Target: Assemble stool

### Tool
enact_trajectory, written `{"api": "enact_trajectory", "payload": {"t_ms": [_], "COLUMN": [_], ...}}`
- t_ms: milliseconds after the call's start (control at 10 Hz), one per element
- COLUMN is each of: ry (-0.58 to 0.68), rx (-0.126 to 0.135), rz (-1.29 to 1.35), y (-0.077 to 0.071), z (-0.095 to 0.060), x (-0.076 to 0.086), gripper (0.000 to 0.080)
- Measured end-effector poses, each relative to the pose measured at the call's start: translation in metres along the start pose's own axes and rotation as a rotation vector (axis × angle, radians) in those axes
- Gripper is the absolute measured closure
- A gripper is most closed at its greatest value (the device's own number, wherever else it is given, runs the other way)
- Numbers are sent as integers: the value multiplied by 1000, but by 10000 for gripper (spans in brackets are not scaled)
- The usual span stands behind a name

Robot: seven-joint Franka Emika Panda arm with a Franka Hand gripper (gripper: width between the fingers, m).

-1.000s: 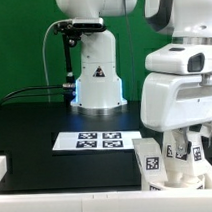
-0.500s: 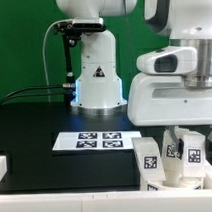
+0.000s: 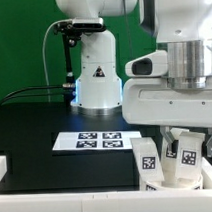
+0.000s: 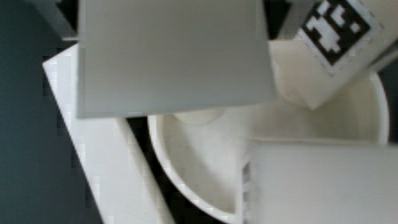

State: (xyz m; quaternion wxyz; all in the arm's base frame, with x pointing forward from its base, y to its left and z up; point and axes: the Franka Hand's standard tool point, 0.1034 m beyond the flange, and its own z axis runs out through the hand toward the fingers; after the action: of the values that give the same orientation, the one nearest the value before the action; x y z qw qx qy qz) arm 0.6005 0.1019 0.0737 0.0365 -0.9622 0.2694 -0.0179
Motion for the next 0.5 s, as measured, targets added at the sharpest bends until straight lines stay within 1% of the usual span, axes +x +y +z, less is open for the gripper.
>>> {"api": "enact_trajectory", "payload": {"t_ms": [100,200,300,500], "ry": [-9,-13,-28,-44], "rx": [18,47,61,80], "rz": [90,298,456,699], "y": [2,1,-2,-5], "z": [0,1,1,3], "x": [2,2,-1,-3], "gripper": [462,462,462,462]}}
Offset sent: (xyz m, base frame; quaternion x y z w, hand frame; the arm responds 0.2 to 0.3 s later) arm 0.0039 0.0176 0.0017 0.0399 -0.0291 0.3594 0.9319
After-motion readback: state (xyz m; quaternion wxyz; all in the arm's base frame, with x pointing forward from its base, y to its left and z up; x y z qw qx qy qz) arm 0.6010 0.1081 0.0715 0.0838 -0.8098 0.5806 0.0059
